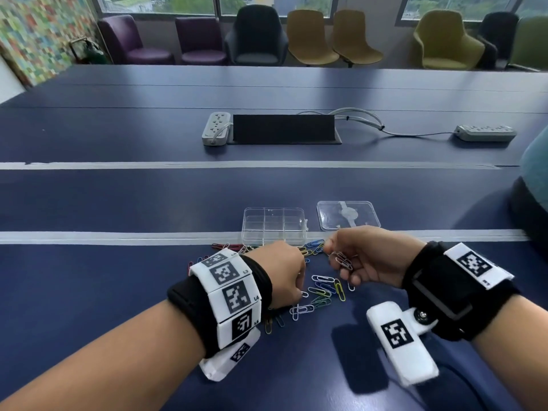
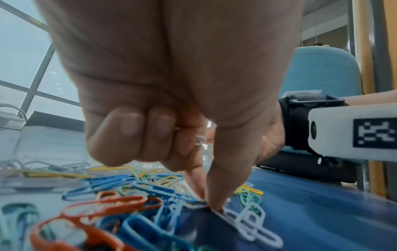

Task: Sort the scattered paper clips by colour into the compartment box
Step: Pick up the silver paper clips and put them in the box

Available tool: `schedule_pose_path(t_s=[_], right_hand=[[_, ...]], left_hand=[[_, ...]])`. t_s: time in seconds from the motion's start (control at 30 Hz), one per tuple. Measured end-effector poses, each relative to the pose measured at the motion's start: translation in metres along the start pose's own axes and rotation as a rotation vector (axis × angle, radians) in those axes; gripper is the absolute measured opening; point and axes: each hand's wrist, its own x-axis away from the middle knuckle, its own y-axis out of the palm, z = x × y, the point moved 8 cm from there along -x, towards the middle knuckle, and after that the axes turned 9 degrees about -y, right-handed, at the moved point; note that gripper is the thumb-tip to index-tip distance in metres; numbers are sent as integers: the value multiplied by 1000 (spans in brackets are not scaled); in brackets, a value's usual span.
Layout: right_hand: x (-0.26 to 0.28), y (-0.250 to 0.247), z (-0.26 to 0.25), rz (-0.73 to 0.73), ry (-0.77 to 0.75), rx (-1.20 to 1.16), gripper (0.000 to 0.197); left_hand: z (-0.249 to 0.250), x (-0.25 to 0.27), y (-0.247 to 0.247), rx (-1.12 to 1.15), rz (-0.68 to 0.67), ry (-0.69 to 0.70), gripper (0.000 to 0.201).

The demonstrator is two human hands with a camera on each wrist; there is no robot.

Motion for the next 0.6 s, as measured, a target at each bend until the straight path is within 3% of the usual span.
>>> schedule_pose_path(t_s=[0.13, 0.2, 0.27, 0.6], right_hand=[[1, 1, -22, 63, -226, 925, 11], [3, 9, -26, 50, -277, 1191, 8], [2, 16, -25, 40, -299, 1284, 14], [1, 18, -29, 58, -232, 1292, 30]], left_hand=[[-2, 0, 3, -12, -7, -20, 11], [-2, -1, 5, -14, -19, -29, 7], [-2, -1, 5, -20, -18, -36, 5], [-3, 2, 9, -15, -55, -35, 15]])
